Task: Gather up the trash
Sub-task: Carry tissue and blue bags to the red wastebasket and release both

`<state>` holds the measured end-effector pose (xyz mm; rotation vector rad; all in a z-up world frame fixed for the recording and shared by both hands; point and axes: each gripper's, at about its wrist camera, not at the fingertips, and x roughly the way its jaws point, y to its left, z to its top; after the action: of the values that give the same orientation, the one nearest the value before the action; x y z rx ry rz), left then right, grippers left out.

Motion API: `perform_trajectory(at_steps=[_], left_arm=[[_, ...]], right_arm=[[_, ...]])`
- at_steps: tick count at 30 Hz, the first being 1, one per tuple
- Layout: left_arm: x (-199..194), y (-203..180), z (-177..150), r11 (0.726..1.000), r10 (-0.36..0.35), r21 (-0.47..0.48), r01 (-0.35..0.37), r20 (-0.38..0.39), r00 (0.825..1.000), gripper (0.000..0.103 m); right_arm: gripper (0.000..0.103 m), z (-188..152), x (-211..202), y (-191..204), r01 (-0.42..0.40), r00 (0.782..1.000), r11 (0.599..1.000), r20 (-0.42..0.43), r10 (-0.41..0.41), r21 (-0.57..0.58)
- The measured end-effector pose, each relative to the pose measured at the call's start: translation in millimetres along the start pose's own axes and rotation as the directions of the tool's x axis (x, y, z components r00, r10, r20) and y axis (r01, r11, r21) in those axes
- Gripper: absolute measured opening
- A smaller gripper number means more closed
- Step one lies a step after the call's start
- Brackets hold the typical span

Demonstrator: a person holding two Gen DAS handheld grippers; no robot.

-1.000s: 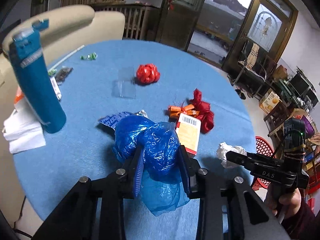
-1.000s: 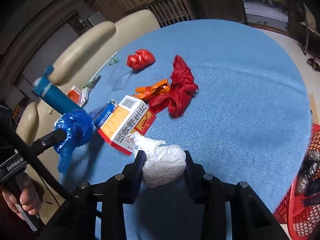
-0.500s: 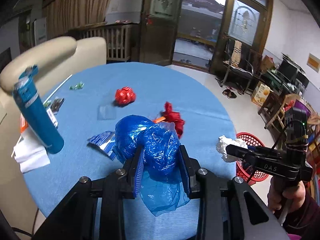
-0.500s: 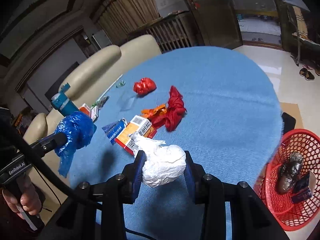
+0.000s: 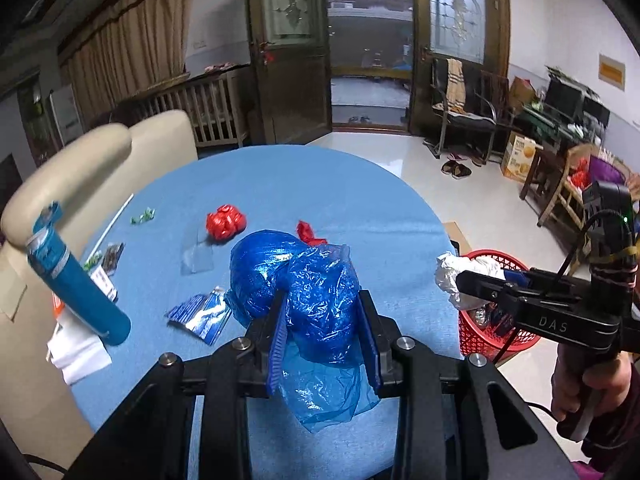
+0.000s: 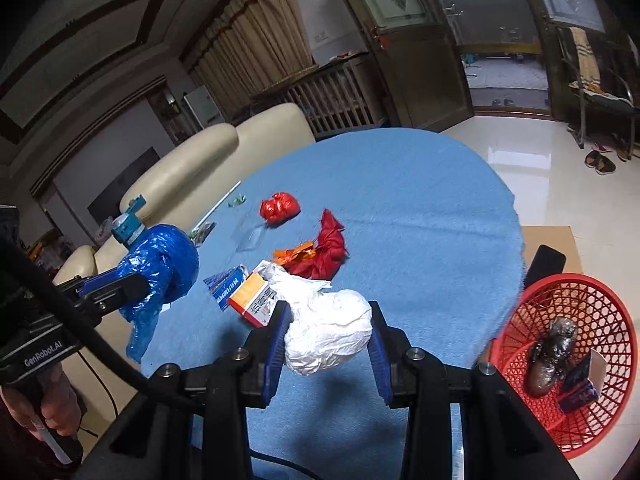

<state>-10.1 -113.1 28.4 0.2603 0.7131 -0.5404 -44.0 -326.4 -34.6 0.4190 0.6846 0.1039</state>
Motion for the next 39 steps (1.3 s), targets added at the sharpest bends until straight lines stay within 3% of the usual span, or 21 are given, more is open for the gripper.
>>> perform_trajectory(at_steps=[20,39], left_arm=[[15.3,-71.1,19.5,0.985,-0.019,0.168,0.023,-0.021,1.000,0.035],[27.0,-124.2,34.0,0.954,-0.052,0.295,0.059,-0.032,0.998,0.035]], right_arm=[[0.040,-1.8,-49.1,-71.6,0.055,0.993,0.989,0.094,-0.069,0.139],[0.040,-6.3,-79.9,-122.2,0.101,0.980,0.964,0.145,-0.139,0.245]])
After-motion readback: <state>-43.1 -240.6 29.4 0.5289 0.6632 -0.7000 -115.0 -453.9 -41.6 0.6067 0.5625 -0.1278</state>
